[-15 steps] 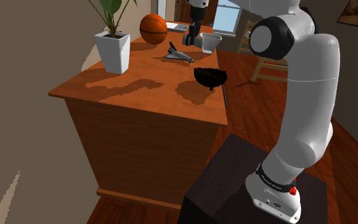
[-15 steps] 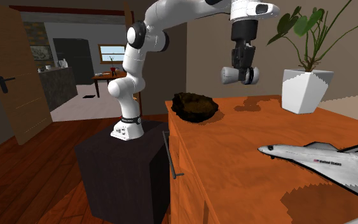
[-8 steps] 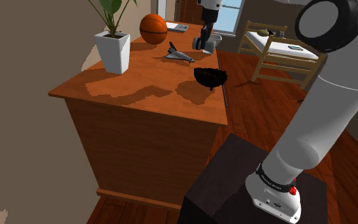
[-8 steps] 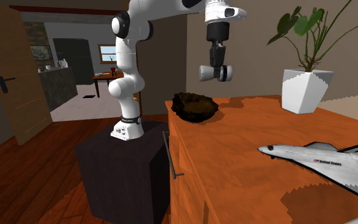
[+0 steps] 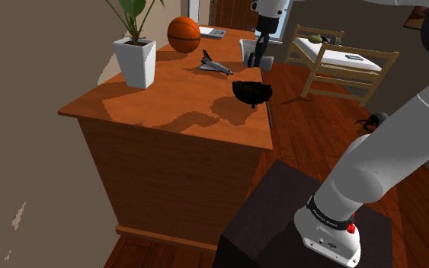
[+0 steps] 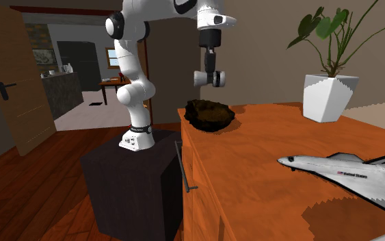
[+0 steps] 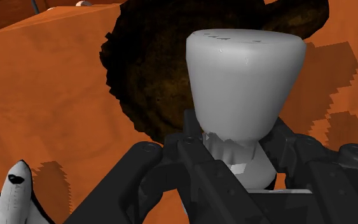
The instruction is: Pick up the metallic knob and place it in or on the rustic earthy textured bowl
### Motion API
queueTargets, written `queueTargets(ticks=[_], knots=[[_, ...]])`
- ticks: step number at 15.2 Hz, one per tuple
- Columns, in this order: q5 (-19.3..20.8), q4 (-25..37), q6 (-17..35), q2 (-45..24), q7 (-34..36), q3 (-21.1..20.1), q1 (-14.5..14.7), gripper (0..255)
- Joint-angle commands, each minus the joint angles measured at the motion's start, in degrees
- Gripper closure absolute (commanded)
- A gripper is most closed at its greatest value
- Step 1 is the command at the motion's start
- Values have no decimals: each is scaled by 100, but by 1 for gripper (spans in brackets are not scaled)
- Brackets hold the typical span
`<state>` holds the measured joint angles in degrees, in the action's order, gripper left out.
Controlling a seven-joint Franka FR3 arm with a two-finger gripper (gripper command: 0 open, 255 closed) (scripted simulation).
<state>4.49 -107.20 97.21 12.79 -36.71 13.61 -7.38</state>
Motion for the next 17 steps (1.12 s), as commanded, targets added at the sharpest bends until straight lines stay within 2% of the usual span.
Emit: queueTargets(ticks=[1,11,17], knots=[[20,-206,132,75,-1,6,-10,255],[47,-1020,912,110,30,30,-27,255],[47,-1020,912,110,30,30,-27,255]])
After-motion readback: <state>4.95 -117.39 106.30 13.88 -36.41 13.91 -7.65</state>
